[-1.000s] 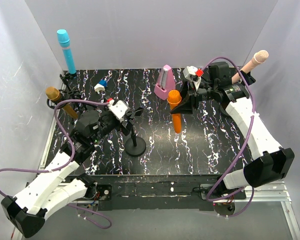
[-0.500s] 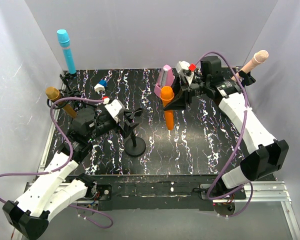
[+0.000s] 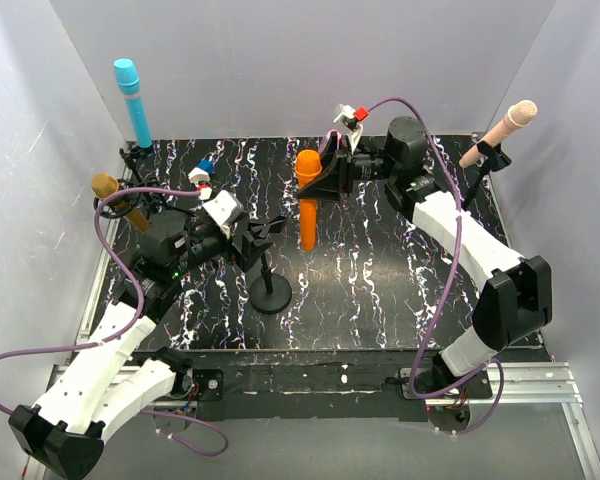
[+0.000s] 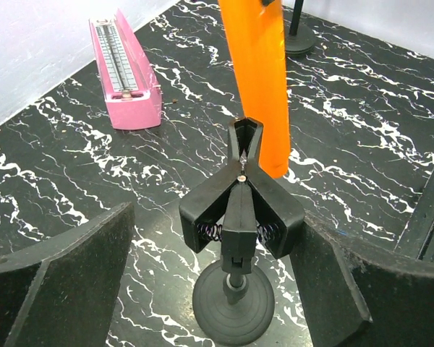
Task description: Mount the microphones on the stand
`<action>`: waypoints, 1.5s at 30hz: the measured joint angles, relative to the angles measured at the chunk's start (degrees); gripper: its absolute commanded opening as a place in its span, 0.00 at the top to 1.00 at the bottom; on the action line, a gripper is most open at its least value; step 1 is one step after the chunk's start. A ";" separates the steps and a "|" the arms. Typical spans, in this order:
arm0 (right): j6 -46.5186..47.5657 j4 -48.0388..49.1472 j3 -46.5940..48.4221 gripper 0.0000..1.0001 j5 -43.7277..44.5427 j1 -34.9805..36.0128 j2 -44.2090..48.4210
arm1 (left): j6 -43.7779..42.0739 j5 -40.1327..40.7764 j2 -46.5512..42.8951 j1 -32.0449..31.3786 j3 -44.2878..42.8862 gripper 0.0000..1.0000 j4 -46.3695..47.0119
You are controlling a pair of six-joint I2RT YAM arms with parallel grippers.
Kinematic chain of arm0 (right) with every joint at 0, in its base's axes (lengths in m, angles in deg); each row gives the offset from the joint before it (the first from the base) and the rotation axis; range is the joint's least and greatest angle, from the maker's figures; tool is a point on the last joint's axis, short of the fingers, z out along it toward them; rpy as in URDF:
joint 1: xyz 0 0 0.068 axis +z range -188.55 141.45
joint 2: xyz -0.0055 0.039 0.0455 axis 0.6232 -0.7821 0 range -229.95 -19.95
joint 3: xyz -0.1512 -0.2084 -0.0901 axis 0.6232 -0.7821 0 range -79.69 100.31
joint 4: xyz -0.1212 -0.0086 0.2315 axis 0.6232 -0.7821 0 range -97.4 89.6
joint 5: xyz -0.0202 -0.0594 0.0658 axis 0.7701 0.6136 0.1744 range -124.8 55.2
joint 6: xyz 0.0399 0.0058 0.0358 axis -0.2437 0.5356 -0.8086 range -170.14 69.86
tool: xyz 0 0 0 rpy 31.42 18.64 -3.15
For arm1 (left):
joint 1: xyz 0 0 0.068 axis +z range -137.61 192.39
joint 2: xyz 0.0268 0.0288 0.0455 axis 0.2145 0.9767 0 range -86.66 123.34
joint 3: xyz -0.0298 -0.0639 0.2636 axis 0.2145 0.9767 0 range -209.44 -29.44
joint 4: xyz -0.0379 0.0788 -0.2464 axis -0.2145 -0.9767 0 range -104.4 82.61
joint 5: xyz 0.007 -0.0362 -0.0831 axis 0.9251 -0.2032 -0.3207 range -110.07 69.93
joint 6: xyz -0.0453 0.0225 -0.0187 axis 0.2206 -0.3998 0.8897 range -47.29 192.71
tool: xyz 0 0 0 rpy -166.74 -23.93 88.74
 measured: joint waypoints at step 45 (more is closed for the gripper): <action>-4.13 -3.72 -4.92 0.99 19.69 9.22 3.80 | 14.19 -5.62 2.60 0.46 -3.93 1.00 -1.75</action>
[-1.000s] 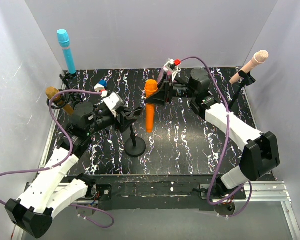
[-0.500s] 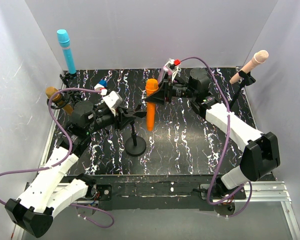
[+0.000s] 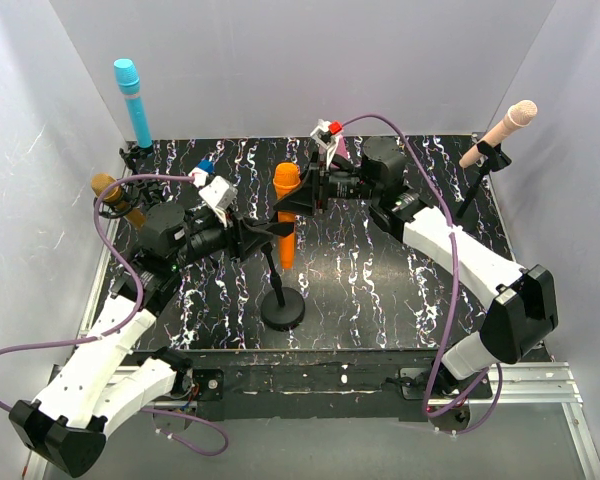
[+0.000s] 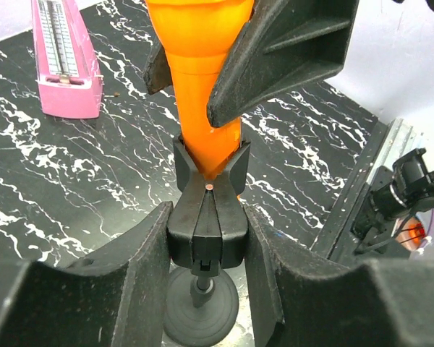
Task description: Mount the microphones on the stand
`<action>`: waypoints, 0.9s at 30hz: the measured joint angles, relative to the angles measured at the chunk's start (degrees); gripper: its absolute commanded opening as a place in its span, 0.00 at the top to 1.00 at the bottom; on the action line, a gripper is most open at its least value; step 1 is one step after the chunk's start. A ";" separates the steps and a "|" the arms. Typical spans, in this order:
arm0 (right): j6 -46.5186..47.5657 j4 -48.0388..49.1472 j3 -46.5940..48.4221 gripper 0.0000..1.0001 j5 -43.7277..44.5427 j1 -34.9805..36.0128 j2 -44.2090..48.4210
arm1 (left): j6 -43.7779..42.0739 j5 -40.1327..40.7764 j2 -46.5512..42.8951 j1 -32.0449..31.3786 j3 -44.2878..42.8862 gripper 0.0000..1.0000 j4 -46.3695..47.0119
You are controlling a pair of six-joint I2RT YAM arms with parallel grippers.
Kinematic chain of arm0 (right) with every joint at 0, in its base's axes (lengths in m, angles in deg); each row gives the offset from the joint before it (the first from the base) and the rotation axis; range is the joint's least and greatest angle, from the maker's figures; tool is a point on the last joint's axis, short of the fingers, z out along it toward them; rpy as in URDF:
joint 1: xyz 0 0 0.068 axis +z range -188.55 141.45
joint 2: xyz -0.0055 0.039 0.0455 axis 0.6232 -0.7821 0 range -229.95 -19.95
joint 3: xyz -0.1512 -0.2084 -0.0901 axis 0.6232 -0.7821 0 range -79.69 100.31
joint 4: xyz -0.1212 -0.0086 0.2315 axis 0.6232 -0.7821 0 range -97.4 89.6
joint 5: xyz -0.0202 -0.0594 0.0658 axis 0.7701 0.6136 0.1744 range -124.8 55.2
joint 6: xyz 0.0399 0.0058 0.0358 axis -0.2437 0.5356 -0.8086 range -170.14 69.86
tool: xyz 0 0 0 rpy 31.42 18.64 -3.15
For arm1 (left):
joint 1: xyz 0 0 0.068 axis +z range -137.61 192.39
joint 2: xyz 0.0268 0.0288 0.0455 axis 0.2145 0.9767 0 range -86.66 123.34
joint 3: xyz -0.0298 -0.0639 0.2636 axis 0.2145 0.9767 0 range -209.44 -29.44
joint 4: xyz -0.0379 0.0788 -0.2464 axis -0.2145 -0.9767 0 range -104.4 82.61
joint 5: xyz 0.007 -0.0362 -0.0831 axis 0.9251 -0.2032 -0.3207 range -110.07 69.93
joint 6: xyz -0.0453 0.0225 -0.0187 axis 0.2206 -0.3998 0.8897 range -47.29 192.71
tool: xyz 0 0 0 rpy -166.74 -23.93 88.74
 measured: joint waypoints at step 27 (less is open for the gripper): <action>-2.38 -3.39 1.44 0.99 6.71 3.61 -0.20 | 11.45 3.30 0.79 -0.20 -0.87 0.69 -1.81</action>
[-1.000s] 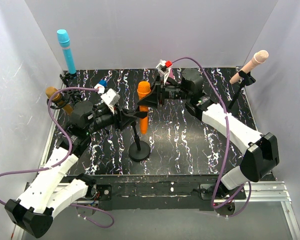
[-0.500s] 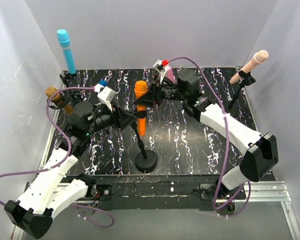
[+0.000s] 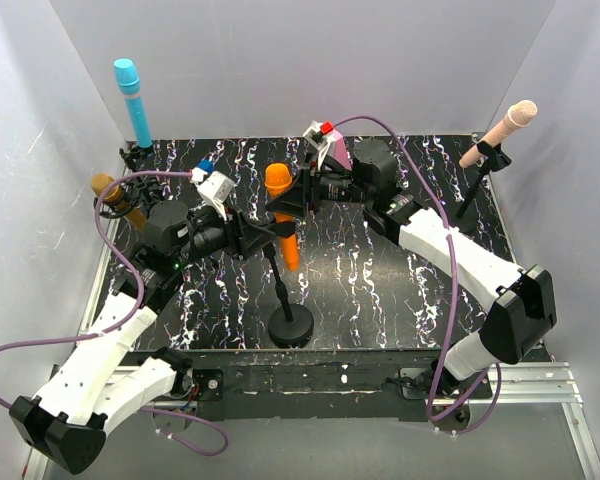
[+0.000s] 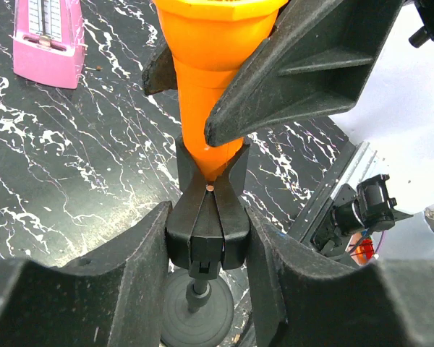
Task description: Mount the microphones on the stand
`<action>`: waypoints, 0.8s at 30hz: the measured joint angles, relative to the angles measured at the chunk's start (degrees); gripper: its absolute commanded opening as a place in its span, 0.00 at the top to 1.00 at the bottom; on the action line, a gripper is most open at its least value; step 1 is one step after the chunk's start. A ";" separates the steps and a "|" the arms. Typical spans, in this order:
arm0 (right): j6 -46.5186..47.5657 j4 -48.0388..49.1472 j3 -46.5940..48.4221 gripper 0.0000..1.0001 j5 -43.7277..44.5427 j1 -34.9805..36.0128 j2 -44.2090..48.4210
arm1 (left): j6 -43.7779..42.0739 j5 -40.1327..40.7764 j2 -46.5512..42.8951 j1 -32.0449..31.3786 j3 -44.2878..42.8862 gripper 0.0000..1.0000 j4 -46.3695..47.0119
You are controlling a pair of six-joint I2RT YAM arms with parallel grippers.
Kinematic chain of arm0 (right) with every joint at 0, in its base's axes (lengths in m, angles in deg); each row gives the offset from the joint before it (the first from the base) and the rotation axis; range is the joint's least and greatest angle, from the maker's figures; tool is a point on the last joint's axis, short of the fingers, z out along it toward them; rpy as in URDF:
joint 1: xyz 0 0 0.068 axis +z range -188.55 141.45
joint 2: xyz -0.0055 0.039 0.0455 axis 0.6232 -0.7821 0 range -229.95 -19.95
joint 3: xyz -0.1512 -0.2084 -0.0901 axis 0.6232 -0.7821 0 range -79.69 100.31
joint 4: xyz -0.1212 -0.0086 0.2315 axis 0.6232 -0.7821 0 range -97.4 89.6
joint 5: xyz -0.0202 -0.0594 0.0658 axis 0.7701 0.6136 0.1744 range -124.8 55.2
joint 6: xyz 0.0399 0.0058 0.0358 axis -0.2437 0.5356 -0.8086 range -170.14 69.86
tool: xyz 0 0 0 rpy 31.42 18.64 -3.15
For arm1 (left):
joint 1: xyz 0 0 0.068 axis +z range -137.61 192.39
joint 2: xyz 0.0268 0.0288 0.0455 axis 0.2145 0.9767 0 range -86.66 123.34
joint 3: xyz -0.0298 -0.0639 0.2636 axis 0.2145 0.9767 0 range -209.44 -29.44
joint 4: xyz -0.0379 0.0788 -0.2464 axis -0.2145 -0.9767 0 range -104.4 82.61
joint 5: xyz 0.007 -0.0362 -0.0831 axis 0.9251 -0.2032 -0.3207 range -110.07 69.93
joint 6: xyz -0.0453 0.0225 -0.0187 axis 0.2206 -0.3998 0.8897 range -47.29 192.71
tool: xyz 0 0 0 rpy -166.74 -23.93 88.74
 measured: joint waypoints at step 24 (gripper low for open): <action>4.17 -3.98 -2.91 0.15 -6.82 -2.97 6.29 | -1.75 0.72 -4.42 0.13 -3.54 0.02 -3.39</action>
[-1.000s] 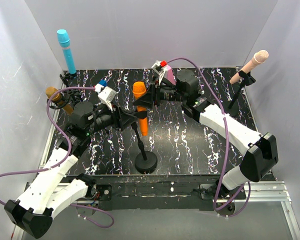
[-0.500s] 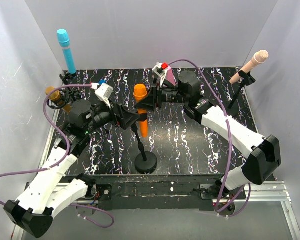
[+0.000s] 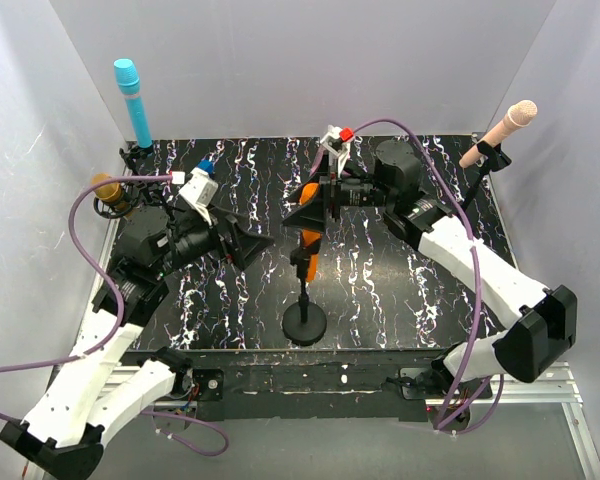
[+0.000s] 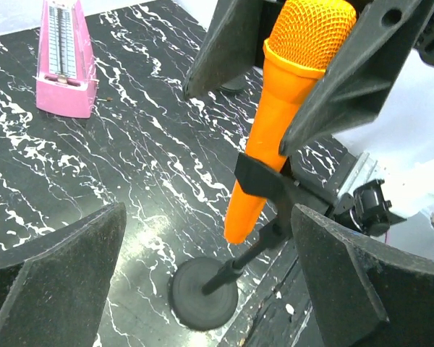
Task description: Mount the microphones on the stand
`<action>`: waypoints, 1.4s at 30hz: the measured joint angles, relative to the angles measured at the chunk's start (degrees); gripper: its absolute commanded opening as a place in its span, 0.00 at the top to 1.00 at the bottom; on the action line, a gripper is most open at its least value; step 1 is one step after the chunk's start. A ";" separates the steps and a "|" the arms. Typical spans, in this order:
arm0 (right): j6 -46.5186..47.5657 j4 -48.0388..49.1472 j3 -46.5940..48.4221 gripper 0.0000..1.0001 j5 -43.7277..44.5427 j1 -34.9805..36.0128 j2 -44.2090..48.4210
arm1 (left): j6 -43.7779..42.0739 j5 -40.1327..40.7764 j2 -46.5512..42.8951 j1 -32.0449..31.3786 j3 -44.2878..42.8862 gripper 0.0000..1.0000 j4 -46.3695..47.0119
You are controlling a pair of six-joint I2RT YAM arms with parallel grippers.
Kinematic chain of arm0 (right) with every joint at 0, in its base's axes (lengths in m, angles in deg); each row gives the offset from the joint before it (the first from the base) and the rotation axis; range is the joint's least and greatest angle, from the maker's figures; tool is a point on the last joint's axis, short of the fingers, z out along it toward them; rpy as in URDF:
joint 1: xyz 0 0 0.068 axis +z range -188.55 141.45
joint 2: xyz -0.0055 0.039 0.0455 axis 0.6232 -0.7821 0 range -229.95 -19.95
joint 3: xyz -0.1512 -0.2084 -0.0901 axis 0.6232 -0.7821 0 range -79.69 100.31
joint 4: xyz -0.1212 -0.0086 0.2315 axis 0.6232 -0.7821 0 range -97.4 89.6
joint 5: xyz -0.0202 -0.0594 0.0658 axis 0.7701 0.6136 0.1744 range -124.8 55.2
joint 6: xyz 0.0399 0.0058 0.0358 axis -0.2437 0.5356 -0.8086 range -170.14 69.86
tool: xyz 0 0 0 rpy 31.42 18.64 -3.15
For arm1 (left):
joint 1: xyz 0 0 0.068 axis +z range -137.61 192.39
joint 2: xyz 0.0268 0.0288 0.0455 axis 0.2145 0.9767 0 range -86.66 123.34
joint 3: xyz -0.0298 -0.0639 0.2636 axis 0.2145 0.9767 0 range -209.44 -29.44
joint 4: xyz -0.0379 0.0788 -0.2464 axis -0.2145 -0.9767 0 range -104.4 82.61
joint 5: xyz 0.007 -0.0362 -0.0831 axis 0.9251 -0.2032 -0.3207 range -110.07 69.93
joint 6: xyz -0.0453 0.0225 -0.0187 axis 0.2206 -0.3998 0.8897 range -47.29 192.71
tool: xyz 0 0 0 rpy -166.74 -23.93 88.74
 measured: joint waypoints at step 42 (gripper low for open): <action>54.73 -50.53 -18.45 0.10 -18.84 -13.53 25.00 | -7.39 20.20 -1.16 -45.16 20.37 0.04 5.92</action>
